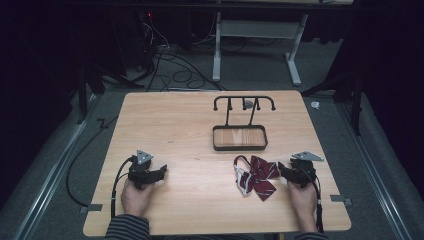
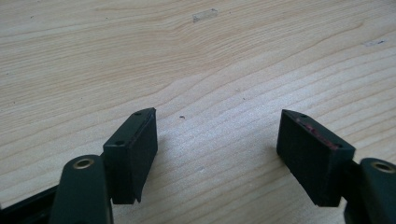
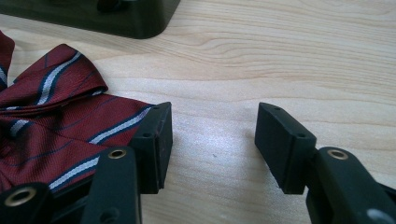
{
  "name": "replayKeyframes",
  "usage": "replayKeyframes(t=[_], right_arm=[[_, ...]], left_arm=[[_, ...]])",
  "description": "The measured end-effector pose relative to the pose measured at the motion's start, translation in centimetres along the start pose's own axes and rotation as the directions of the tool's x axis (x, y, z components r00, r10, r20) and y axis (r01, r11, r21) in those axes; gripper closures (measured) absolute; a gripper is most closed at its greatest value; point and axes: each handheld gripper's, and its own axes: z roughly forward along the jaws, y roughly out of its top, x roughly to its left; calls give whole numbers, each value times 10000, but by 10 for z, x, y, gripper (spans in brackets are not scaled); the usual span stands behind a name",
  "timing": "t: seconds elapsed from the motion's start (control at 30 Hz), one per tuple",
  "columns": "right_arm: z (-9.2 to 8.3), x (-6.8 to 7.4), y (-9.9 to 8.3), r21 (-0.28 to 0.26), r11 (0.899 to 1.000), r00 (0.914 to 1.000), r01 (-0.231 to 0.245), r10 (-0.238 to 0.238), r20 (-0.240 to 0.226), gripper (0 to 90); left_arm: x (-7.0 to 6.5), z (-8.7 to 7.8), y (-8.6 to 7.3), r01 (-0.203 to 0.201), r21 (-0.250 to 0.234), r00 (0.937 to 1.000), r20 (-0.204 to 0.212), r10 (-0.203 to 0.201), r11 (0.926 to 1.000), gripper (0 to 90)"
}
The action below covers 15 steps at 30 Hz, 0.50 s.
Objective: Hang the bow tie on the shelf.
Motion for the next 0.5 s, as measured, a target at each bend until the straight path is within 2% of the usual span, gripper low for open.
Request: replayKeyframes(t=[0.27,0.43,0.5], right_arm=[[0,-1,0,-11,10000,10000,-72,72,-50,481],[-1,-6,-1,-76,9991,9983,-423,419,-411,486],[-2,-6,-1,-73,9992,9986,-387,384,-363,500]], left_arm=[[0,0,0,-3,2,10000,19,3,10000,293],[0,0,0,12,1,10000,34,-12,10000,292],[0,0,0,3,4,10000,33,-3,10000,291]])
